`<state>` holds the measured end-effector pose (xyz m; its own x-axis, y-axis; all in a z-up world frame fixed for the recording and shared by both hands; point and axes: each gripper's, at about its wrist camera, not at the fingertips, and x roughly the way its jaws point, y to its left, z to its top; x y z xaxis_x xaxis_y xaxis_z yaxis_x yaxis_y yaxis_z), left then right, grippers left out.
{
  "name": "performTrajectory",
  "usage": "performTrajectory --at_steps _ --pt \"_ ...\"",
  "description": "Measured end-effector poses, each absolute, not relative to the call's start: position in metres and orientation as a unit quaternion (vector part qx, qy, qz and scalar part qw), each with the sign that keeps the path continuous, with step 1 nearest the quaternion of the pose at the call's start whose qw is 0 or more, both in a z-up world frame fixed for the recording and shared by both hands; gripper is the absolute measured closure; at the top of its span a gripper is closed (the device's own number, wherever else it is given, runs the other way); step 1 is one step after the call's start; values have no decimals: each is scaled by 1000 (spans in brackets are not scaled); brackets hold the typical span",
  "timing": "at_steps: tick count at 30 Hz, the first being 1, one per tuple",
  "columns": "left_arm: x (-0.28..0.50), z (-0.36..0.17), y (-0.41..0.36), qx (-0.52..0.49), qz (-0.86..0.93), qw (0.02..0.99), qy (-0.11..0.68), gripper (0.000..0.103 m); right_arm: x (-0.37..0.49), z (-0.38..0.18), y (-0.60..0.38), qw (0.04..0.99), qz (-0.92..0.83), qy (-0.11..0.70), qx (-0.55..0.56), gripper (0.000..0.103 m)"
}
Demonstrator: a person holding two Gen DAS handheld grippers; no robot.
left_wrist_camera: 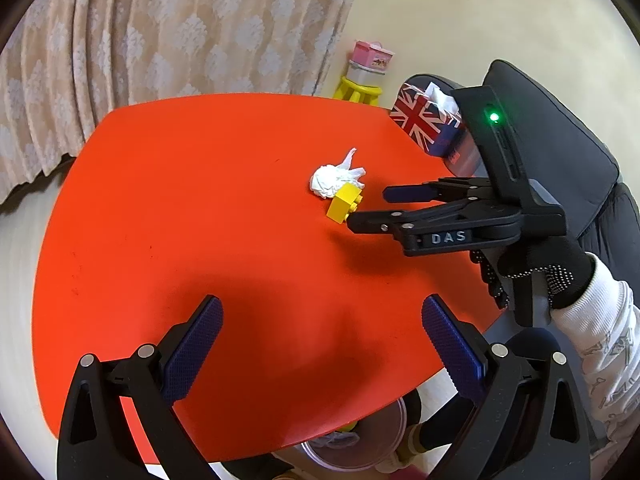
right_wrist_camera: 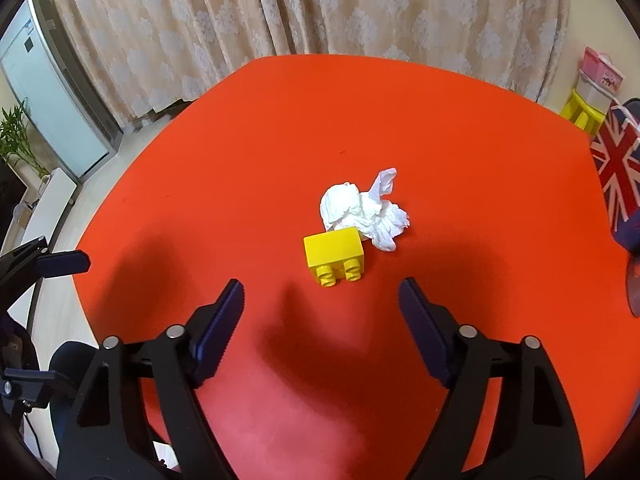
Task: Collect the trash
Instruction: 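Grasp the yellow toy block with the right gripper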
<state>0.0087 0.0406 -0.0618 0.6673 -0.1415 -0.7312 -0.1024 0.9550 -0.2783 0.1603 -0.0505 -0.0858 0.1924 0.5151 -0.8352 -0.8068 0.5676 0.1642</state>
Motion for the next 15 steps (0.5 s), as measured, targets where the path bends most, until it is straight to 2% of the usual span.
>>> performTrajectory --at_steps 4,7,12,13,14,15 --pt "9 -66 42 -153 -11 899 411 7 165 -93 -45 752 437 466 -161 43" --pt "9 -69 43 -155 -10 897 413 7 167 -95 -42 752 437 466 -160 47" --pt "12 -71 46 -159 -9 896 414 7 167 -100 -37 755 436 462 -162 47" --pt "12 -72 46 -159 -9 896 415 7 167 -101 -36 756 437 460 -164 51" --pt "12 -72 46 -159 -9 896 415 7 166 -101 -35 756 437 458 -167 60" --pt "11 -73 46 -159 -9 895 416 7 166 -102 -34 756 436 458 -168 62"
